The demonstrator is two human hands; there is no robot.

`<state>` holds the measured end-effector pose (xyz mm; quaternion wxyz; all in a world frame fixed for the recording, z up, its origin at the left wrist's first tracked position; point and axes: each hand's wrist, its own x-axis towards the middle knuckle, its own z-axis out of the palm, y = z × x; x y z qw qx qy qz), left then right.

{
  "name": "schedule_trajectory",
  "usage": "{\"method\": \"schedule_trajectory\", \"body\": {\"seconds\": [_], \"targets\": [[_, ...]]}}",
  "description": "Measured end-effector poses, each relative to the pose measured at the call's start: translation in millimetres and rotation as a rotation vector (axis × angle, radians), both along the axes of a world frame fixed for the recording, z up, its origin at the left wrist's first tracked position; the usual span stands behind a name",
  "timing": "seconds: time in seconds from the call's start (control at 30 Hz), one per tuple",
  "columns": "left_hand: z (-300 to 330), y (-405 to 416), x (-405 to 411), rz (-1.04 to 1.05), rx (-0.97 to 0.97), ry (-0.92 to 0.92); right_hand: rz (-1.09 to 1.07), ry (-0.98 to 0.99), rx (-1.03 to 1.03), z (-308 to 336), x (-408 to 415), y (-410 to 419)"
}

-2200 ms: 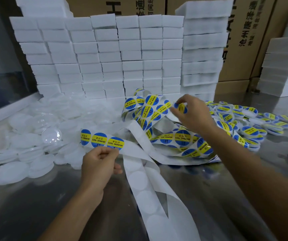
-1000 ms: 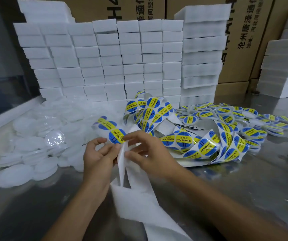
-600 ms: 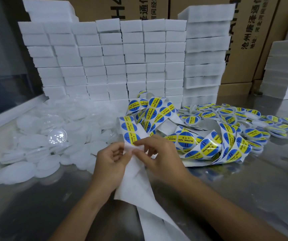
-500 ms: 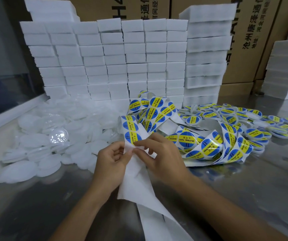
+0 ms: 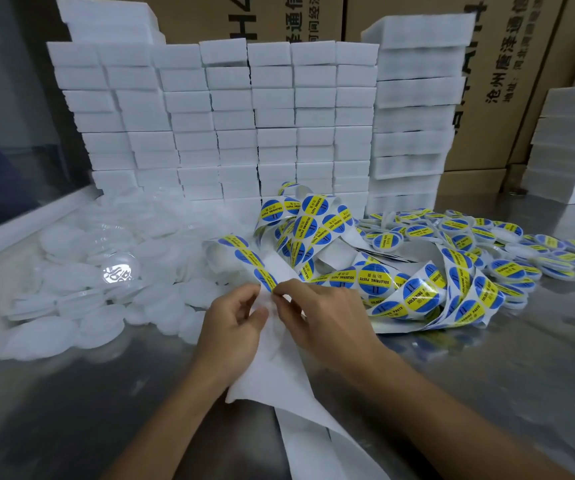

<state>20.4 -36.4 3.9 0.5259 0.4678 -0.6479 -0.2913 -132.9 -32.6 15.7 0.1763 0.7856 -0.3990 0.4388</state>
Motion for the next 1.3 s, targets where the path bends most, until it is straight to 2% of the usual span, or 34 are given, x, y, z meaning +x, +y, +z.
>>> {"method": "schedule_trajectory", "body": {"seconds": [0.1, 0.17, 0.27, 0.33, 0.4, 0.5, 0.6, 0.73, 0.87, 1.0, 1.1, 1.17, 1.3], "targets": [[0, 0, 2, 0.004, -0.016, -0.048, 0.023, -0.065, 0.099, -1, 0, 0], [0, 1, 2, -0.001, -0.019, -0.076, 0.036, -0.181, 0.238, -3, -1, -2], [-2, 1, 4, 0.086, -0.065, -0.136, 0.066, -0.565, 0.498, 0, -7, -10], [-4, 2, 6, 0.160, -0.094, -0.165, 0.083, -0.825, 0.600, 3, -11, -12], [-7, 3, 6, 0.207, -0.136, -0.260, 0.166, -1.006, 0.633, 8, -11, -10], [-9, 6, 2, 0.234, -0.133, -0.456, 0.351, -1.140, 0.590, 16, -3, -1], [-6, 7, 1, 0.195, -0.133, -0.516, 0.508, -1.147, 0.542, 18, 7, 3], [-4, 9, -2, 0.031, -0.139, -0.638, 0.599, -0.991, 0.657, 7, 20, 6], [-4, 7, 4, -0.102, -0.117, -0.548, 0.567, -0.958, 0.709, 3, 14, 1], [-3, 7, 9, 0.053, -0.163, -0.389, 0.578, -1.049, 0.801, 6, 10, 1], [-3, 1, 18, 0.291, -0.161, -0.625, 0.551, -1.074, 0.843, 8, 10, 4], [-5, -1, 23, 0.351, -0.072, -0.820, 0.579, -1.104, 0.867, 10, 9, 6], [-10, -4, 29, 0.393, 0.090, -0.938, 0.634, -1.099, 0.888, 11, 8, 6]]}}
